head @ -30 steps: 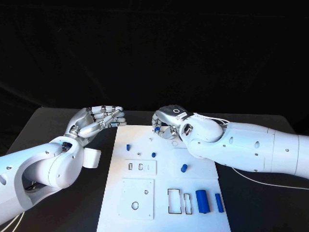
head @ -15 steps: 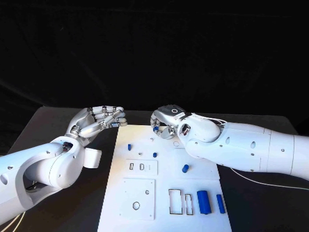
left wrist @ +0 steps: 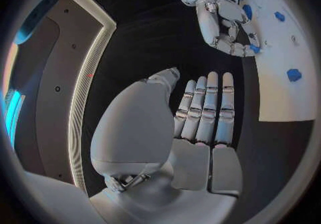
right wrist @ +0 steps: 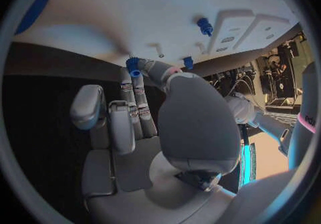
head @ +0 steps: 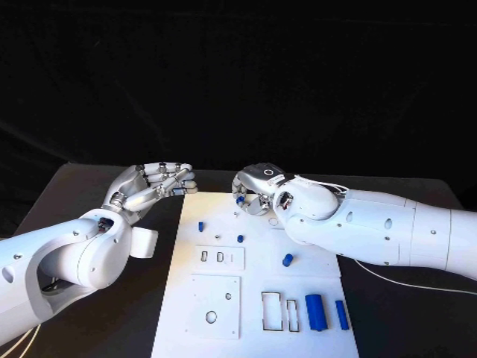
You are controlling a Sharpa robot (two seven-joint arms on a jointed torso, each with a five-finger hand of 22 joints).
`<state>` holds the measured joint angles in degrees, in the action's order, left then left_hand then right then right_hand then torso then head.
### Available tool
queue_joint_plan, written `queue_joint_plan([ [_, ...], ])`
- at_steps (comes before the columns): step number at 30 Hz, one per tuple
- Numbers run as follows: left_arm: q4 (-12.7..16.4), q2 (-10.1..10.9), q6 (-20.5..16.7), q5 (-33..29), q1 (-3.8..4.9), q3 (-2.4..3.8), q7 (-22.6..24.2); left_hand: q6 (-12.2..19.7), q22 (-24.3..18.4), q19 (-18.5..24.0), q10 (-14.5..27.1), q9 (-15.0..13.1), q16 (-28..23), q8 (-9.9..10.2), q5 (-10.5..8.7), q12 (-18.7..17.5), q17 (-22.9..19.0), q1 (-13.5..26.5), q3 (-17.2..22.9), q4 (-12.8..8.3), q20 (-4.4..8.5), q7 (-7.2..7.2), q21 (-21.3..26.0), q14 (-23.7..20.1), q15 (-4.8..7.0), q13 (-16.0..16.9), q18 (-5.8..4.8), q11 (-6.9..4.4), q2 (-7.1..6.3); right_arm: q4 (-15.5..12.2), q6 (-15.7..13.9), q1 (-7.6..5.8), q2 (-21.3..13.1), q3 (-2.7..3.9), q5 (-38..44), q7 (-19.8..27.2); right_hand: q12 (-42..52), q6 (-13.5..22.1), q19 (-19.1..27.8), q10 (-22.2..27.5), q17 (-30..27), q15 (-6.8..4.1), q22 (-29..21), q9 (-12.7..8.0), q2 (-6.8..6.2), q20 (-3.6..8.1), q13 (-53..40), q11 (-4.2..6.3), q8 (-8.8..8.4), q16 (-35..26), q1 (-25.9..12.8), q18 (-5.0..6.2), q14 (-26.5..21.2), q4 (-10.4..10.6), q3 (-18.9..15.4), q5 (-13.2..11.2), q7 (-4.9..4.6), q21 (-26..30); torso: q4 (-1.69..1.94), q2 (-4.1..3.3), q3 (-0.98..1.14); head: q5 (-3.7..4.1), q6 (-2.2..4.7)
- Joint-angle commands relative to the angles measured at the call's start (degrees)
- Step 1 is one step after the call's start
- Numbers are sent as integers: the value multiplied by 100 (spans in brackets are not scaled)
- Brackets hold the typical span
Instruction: Assemble the parts on the task board
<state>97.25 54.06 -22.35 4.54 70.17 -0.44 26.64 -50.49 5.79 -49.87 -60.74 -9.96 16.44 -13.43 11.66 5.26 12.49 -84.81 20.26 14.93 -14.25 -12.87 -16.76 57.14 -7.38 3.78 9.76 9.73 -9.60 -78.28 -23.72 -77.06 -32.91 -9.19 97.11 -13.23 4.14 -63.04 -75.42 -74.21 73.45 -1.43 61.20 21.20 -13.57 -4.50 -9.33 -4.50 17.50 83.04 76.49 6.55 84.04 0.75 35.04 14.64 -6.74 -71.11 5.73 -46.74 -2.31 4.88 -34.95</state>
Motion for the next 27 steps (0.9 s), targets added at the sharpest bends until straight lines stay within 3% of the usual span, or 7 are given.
queue_joint_plan([
  [1,12,-6,93,-3,14,6,41,7,-5,-12,-16,5,-32,30,-22,-21,5,-11,39,1,-15,-45,40,-22,-20,-3,76,30,-48,47,152,8,25,0,-54,86,-9,61,35,-164,-9,-10,-6,17,83,8,-204,175,4,20,106,-66,312,-92,95,14,-16,12,-1,-1,-4,2,-6],
  [7,13,-7,102,-37,20,6,47,7,-5,-12,-16,5,-32,30,-22,-21,5,-11,39,1,-15,-45,40,-22,-20,-3,76,30,-48,127,146,9,67,-1,-71,101,-45,156,83,-82,-52,15,-34,40,49,-11,-206,144,-44,10,53,-57,300,-88,114,15,-43,38,7,-7,-4,2,0],
  [8,13,-7,104,-42,21,6,47,7,-5,-12,-16,5,-32,30,-22,-21,5,-11,39,1,-15,-45,40,-22,-20,-3,76,30,-48,140,136,10,72,-1,-75,103,-55,271,120,31,-75,71,-50,51,34,-38,-193,155,-109,7,17,-51,291,-79,134,-405,-96,61,8,-8,-4,1,1],
  [11,13,-5,109,-51,24,6,47,7,-5,-12,-16,5,-32,30,-22,-21,5,-11,39,1,-15,-45,40,-22,-20,-3,76,30,-48,176,104,10,87,-2,-93,123,-49,457,225,445,-183,129,-209,36,-122,-90,-98,-10,-221,-33,-130,-28,265,-29,105,-563,-168,183,9,-9,-5,3,7],
  [13,12,-4,110,-55,26,6,51,13,-9,-11,-12,7,-36,35,-23,-32,9,-7,41,3,-17,-50,44,-24,-22,-4,76,34,-48,176,82,10,86,-2,-104,138,-40,908,514,1249,-577,302,-661,-13,-247,-261,150,-159,-523,-207,-190,77,145,17,-185,-767,-286,573,6,-8,-5,1,4],
  [20,-2,2,101,-61,27,6,78,13,-9,-11,-12,7,-36,35,-23,-32,9,-7,41,3,-17,-50,44,-24,-22,-4,76,34,-48,-72,34,11,-120,-4,-115,138,158,1002,489,1470,-708,283,-743,39,-72,-278,314,-166,-704,-235,132,96,131,179,-1308,-665,-248,744,-3,-5,-1,-10,-6],
  [27,-34,13,103,-74,27,6,84,15,-11,-11,-12,8,-37,37,-24,-37,11,-7,43,1,-18,-51,45,-25,-23,-4,76,35,-47,-662,-101,4,-758,5,-211,51,369,851,344,1319,-593,257,-541,82,-11,-260,352,-126,-718,-155,286,57,167,357,-1617,-551,-223,640,-42,17,16,-12,9],
])
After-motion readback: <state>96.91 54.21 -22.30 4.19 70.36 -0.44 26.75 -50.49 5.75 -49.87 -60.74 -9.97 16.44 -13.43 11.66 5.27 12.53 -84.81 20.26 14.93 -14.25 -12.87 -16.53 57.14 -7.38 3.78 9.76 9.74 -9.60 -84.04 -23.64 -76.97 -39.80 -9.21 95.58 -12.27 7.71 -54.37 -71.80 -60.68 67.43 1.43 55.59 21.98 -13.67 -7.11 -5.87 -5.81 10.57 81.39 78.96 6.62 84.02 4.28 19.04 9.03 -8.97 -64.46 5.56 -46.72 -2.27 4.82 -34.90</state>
